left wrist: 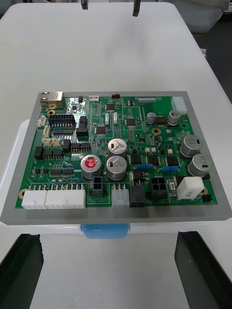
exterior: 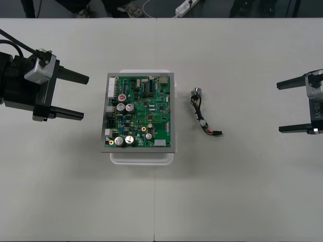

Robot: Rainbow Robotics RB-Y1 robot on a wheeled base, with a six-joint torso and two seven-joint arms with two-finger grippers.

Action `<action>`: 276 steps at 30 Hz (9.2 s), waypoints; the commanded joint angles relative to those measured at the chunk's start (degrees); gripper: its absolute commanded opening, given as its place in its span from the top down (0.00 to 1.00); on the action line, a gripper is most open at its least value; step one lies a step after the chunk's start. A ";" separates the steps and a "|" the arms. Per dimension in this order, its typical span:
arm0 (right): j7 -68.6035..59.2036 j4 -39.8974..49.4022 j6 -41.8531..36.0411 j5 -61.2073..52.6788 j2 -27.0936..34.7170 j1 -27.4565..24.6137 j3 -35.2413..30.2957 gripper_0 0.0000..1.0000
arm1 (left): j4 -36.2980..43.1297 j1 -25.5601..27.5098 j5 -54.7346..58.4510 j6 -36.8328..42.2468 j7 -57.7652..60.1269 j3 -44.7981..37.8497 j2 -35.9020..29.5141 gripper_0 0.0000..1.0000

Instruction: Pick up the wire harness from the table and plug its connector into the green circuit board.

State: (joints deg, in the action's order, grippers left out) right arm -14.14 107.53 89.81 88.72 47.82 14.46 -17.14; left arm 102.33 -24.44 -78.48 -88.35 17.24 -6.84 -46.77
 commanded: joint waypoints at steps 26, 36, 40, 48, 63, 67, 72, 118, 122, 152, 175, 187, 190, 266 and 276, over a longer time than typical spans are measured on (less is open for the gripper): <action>-0.71 1.46 0.19 -0.21 1.40 0.48 0.44 0.01 | 1.73 0.71 0.79 -1.65 -0.10 -1.60 -2.27 0.20; -0.71 1.46 0.19 -0.21 1.40 0.48 0.44 0.01 | 1.73 0.71 0.79 -1.65 -0.10 -1.60 -2.27 0.20; -0.71 1.46 0.19 -0.21 1.40 0.48 0.44 0.01 | 1.73 0.71 0.79 -1.65 -0.10 -1.60 -2.27 0.20; -0.71 1.46 0.19 -0.21 1.40 0.48 0.44 0.01 | 1.73 0.71 0.79 -1.65 -0.10 -1.60 -2.27 0.20; -0.71 1.46 0.19 -0.21 1.40 0.48 0.44 0.01 | 1.73 0.71 0.79 -1.65 -0.10 -1.60 -2.27 0.20; -0.71 1.46 0.19 -0.21 1.40 0.48 0.44 0.01 | 1.73 0.71 0.79 -1.65 -0.10 -1.60 -2.27 0.20; -0.71 1.46 0.19 -0.21 1.40 0.48 0.44 0.01 | 1.73 0.71 0.79 -1.65 -0.10 -1.60 -2.27 0.20; -6.51 4.27 0.19 4.27 0.17 4.26 6.50 0.01 | -0.90 -1.40 6.15 -1.65 6.14 2.27 -3.94 0.20; -10.64 5.94 0.19 7.17 0.26 4.88 8.08 0.01 | -0.99 -2.45 7.03 -1.65 6.41 3.94 -4.91 0.21; -28.31 7.17 0.19 15.17 0.08 10.15 19.33 0.01 | -0.99 -13.53 5.18 -0.42 13.35 11.23 -5.35 0.20; -31.21 17.19 0.19 36.00 -0.18 11.56 28.91 0.01 | 1.38 -17.39 4.30 14.96 18.01 17.56 -5.26 0.20; -33.32 16.84 0.19 42.59 -2.64 12.35 34.01 0.01 | 2.61 -18.54 0.61 17.86 20.12 17.56 -2.36 0.20; -33.49 16.66 0.19 43.64 -4.14 12.35 34.10 0.01 | 2.61 -18.89 0.61 17.95 20.38 17.56 -1.48 0.20; -40.26 3.22 0.19 51.90 -8.45 18.94 48.43 0.01 | 2.61 -20.73 -1.14 18.66 20.47 20.73 1.07 0.20; -41.93 0.93 0.19 51.38 -9.85 19.38 48.43 0.01 | 2.61 -20.73 -1.14 18.66 20.47 20.73 1.07 0.20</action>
State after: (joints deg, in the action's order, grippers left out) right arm -53.10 108.46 89.81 140.42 39.36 31.67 30.58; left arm 103.29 -42.42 -79.43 -72.59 34.61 13.30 -46.51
